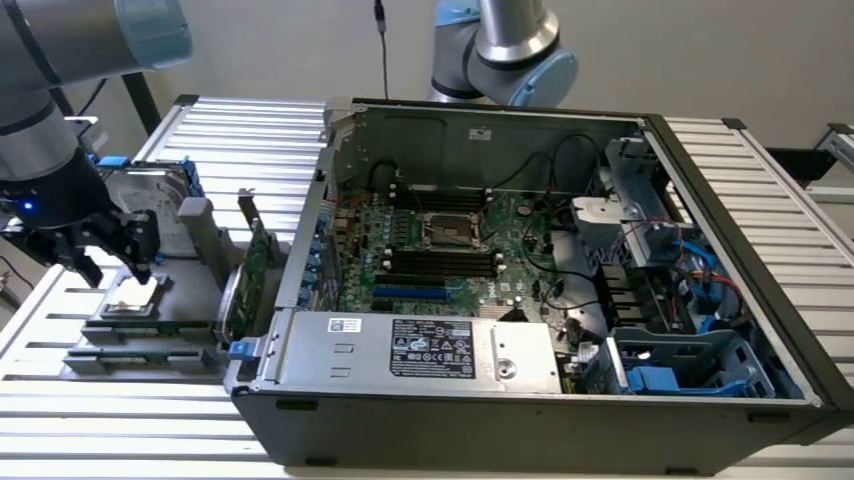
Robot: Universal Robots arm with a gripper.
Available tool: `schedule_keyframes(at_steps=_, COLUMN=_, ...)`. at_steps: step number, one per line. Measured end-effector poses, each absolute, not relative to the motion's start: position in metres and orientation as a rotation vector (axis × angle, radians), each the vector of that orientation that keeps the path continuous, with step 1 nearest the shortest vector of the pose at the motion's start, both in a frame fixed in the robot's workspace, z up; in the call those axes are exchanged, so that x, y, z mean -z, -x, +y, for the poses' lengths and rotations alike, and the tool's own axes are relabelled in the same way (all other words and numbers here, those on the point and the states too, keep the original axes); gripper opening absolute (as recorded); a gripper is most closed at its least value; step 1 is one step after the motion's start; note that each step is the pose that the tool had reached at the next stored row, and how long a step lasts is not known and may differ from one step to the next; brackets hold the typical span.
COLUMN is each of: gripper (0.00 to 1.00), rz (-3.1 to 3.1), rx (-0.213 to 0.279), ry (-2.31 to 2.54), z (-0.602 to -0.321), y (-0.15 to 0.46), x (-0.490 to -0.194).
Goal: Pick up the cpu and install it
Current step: 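Pick up the cpu and move it towards the insertion slot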
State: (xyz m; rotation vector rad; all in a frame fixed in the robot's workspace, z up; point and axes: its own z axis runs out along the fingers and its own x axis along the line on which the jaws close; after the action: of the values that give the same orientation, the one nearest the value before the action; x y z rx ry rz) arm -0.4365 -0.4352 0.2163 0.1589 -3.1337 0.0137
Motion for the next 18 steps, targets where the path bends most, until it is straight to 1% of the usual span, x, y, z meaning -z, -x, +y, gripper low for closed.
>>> schedule_keyframes(at_steps=8, gripper=0.60, rz=-3.135, rx=-0.013, ry=-0.147, z=-0.437, y=0.435, x=-0.203)
schedule_keyframes(at_steps=16, gripper=0.60, rz=-3.136, rx=-0.013, ry=-0.113, z=-0.437, y=0.435, x=-0.203)
schedule_keyframes(at_steps=18, gripper=0.61, rz=-3.137, rx=-0.012, ry=-0.107, z=-0.437, y=0.435, x=-0.202)
